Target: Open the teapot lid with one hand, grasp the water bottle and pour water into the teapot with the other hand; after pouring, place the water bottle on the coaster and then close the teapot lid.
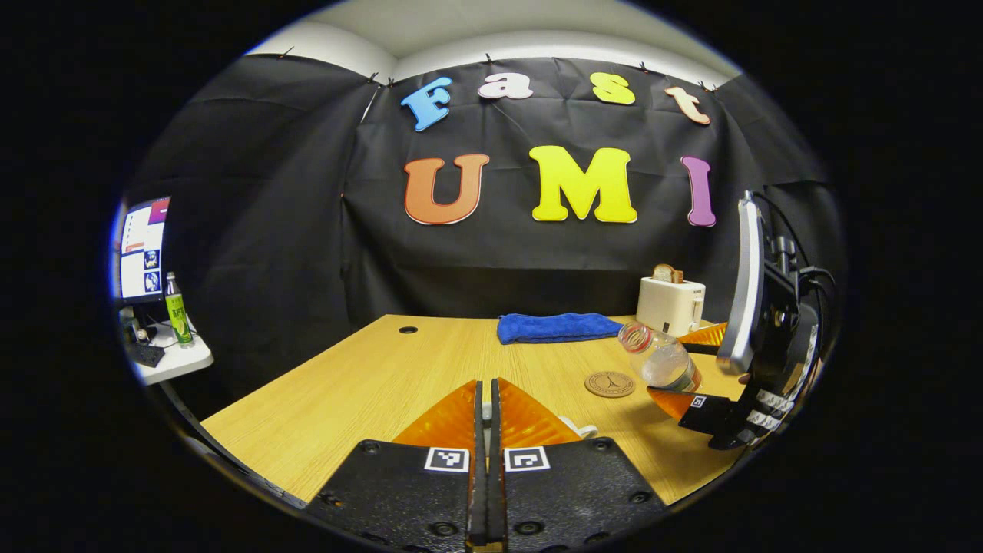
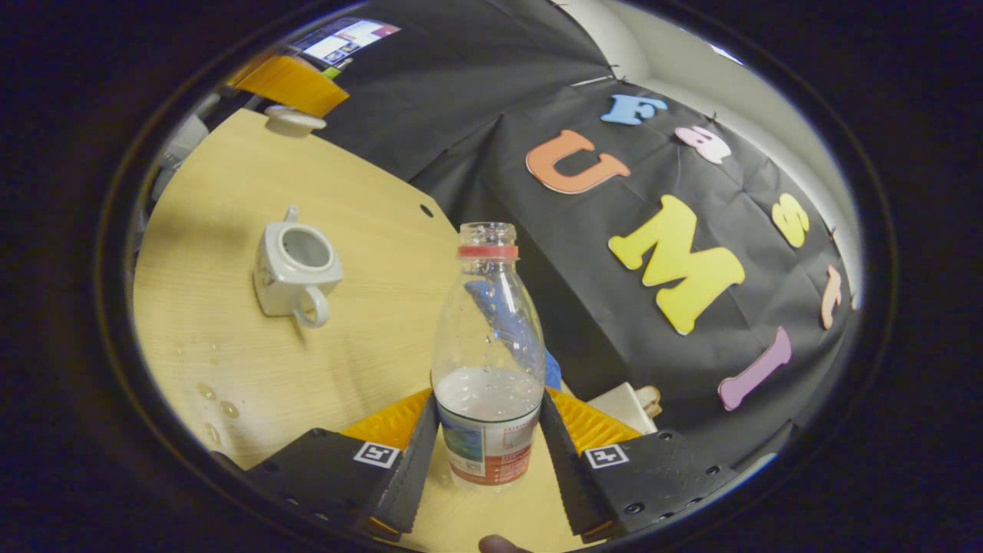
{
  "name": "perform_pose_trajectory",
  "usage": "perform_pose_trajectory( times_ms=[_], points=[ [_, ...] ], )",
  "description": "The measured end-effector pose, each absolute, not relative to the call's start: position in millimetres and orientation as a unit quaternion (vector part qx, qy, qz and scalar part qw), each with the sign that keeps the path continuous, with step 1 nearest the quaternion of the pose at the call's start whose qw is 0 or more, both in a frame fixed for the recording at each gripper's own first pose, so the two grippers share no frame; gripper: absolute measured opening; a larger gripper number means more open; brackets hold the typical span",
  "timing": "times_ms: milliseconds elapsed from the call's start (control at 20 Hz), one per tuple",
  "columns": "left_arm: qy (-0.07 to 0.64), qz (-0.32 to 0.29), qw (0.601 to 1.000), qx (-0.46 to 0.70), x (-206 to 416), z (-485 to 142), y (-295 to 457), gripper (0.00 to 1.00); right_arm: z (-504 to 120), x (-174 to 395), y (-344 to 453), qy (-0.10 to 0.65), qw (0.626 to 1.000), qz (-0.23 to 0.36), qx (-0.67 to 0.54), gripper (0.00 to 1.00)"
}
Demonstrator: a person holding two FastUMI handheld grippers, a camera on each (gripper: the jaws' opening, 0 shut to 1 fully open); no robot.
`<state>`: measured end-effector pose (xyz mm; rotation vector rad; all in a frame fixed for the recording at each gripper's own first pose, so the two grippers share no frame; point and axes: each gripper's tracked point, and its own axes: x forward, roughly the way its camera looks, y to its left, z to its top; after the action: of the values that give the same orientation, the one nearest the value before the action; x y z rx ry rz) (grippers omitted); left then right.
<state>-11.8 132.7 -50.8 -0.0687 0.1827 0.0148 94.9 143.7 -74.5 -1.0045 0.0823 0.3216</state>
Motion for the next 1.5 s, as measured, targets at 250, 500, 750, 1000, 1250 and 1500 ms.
perform_pose_trajectory(
  times_ms=[250,500,750,1000,1250,1500],
  points=[
    [0.09,0.006,0.995,-0.038,-11.8,-52.6,146.2,0.03,-78.8,94.7,156.2,0.006,0.808,0.161,-0.567,0.72],
    [0.084,0.007,0.996,-0.028,-13.8,-49.4,151.8,0.03,-89.6,96.1,164.2,-0.017,0.759,0.162,-0.631,0.72],
    [0.074,-0.002,0.997,-0.018,-14.5,-43.7,149.0,0.03,-81.7,100.4,172.8,-0.053,0.713,0.157,-0.681,0.72],
    [0.075,-0.003,0.997,-0.014,-15.7,-44.2,149.8,0.03,-73.6,96.4,182.0,-0.079,0.674,0.153,-0.719,0.72],
    [0.071,-0.002,0.997,-0.011,-16.1,-41.2,152.1,0.03,-67.1,95.3,187.8,-0.101,0.639,0.148,-0.748,0.72],
    [0.072,0.003,0.997,-0.01,-17.8,-40.5,156.3,0.03,-60.8,98.7,187.9,-0.124,0.613,0.139,-0.767,0.73]
  ],
)
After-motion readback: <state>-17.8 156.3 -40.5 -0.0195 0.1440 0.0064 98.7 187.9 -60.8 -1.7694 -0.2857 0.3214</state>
